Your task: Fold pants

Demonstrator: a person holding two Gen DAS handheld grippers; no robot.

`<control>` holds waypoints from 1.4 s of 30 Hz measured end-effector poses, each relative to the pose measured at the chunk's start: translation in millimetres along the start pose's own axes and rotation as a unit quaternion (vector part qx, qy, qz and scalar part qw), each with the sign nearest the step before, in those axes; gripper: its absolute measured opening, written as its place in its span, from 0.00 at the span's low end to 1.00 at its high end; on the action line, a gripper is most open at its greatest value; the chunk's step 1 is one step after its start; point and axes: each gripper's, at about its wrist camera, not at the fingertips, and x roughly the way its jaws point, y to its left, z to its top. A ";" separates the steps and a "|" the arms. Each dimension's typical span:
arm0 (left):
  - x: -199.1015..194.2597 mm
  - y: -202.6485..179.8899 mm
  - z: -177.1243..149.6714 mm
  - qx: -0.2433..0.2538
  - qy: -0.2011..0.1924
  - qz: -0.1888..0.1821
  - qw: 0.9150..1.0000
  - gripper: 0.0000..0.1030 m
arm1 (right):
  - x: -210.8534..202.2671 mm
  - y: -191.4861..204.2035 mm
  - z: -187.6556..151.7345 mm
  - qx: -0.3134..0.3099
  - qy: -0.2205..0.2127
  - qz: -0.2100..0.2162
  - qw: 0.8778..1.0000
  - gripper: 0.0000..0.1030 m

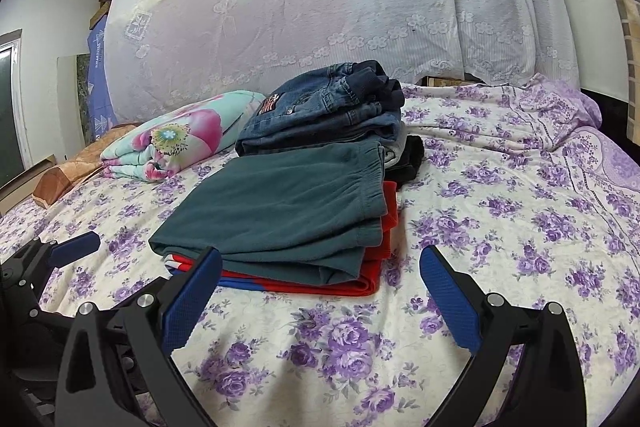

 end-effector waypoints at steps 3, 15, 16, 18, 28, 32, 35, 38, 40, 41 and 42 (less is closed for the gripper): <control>-0.2 0.0 0.1 0.000 -0.001 0.000 1.000 0.96 | 0.0 -0.3 -0.3 0.001 0.000 0.001 1.000 0.97; -0.3 0.0 0.1 0.000 0.000 -0.001 1.000 0.96 | 1.3 -1.0 -1.1 0.002 0.004 0.001 1.000 0.97; -0.3 -0.2 0.1 0.000 0.000 0.000 1.000 0.96 | 0.9 -0.8 -1.6 0.002 0.005 0.001 1.000 0.97; -0.4 -0.1 0.0 0.000 0.000 -0.001 1.000 0.96 | 1.4 -0.9 -1.1 0.002 0.004 0.001 1.000 0.97; 0.3 -1.2 -0.4 0.000 0.002 -0.001 1.000 0.96 | 2.7 -1.1 -2.0 0.003 0.008 0.002 1.000 0.97; 0.2 -1.1 0.1 0.000 0.003 -0.001 1.000 0.96 | 2.8 -1.5 -1.4 0.003 0.008 0.002 1.000 0.97; -2.0 -1.7 -1.4 0.001 -0.003 -0.004 1.000 0.96 | 2.5 -1.6 -1.7 0.004 0.008 0.002 1.000 0.97; -2.0 -1.6 -1.9 -0.001 -0.003 -0.004 1.000 0.96 | 2.8 -1.8 -1.2 0.003 0.008 0.002 1.000 0.97; -2.9 -0.7 -2.2 -0.004 -0.002 -0.004 1.000 0.96 | 2.9 -2.0 -0.9 0.003 0.009 0.002 1.000 0.97; -2.6 0.6 -0.8 -0.006 -0.002 -0.004 1.000 0.96 | 2.9 -2.1 -0.9 0.003 0.009 0.002 1.000 0.97; -3.2 1.2 -1.1 -0.008 -0.002 -0.003 1.000 0.96 | 2.9 -2.1 -1.0 0.003 0.009 0.002 1.000 0.97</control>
